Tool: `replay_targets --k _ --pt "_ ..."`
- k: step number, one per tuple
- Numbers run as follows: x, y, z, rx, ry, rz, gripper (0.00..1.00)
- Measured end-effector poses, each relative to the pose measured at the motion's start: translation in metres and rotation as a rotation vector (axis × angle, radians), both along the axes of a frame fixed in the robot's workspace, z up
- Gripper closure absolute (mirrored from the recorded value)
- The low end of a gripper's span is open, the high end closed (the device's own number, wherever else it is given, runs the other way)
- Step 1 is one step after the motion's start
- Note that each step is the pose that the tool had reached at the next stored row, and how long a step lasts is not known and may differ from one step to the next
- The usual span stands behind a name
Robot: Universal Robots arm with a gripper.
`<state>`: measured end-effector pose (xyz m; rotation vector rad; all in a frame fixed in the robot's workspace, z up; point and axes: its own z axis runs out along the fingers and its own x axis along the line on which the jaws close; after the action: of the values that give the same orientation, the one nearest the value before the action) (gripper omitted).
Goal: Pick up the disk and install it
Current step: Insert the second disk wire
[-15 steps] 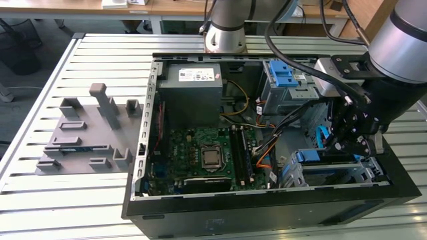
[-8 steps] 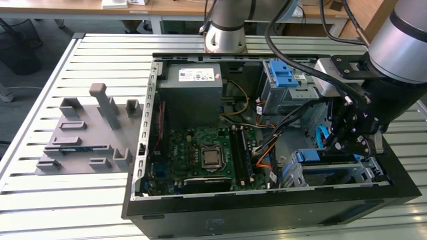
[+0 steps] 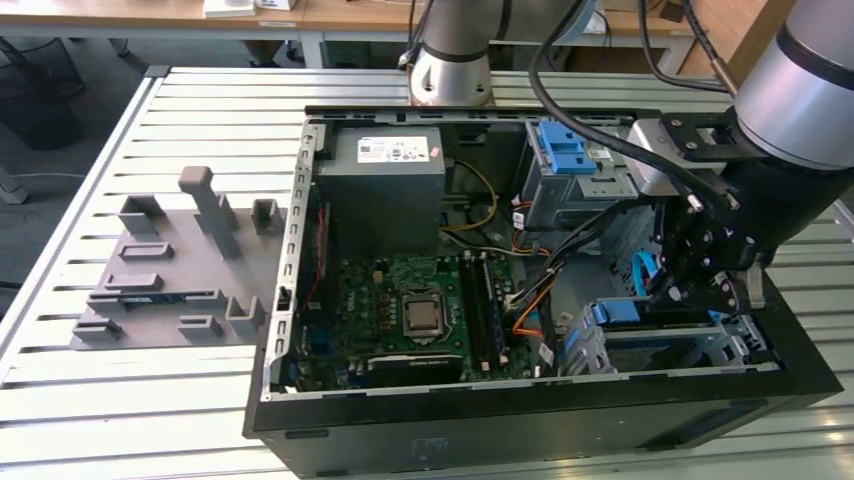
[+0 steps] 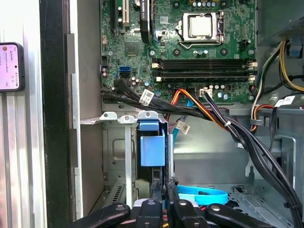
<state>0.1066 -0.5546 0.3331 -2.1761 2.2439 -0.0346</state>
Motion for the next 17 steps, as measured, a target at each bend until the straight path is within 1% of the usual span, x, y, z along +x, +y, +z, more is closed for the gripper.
replay_targets --k 17 --pt "0.0 0.0 -0.0049 -0.0003 0.0 0.0 0.84"
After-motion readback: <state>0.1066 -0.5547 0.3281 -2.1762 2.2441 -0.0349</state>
